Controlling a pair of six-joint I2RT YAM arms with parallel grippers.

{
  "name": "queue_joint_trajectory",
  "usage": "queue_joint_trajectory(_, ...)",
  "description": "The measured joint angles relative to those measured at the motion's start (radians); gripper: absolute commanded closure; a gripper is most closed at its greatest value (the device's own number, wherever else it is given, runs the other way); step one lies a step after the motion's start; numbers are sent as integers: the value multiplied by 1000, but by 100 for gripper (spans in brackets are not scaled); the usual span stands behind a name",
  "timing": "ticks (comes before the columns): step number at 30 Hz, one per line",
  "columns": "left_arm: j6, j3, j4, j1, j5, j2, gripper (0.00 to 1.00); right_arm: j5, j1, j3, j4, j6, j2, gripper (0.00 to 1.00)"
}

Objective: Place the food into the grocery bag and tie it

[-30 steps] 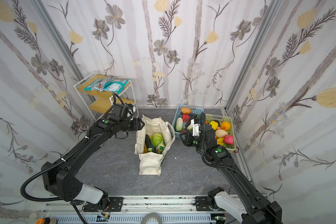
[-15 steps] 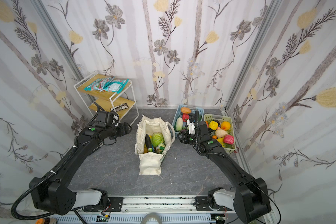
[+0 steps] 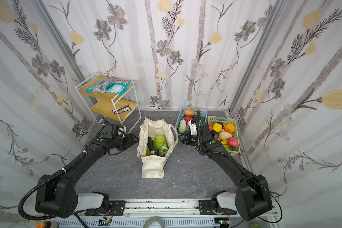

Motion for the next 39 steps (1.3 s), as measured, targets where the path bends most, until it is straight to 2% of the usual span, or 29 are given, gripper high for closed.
queue_joint_trajectory(12,-58,-42,116,-76,8,111,43,-4,0,20,-1,-3,12,55)
queue_joint_trajectory(20,-100,-56,164,-103,-5,149,67,-4,1,17,-2,-8,11,55)
queue_joint_trajectory(28,-130,-75,183,-103,-11,145,85,-4,1,4,-1,-8,11,55)
queue_joint_trajectory(33,-130,-74,179,-99,-15,122,90,-4,1,-5,0,-8,13,54)
queue_joint_trajectory(39,-130,-68,157,-67,-28,74,90,-3,1,-10,17,-3,24,51)
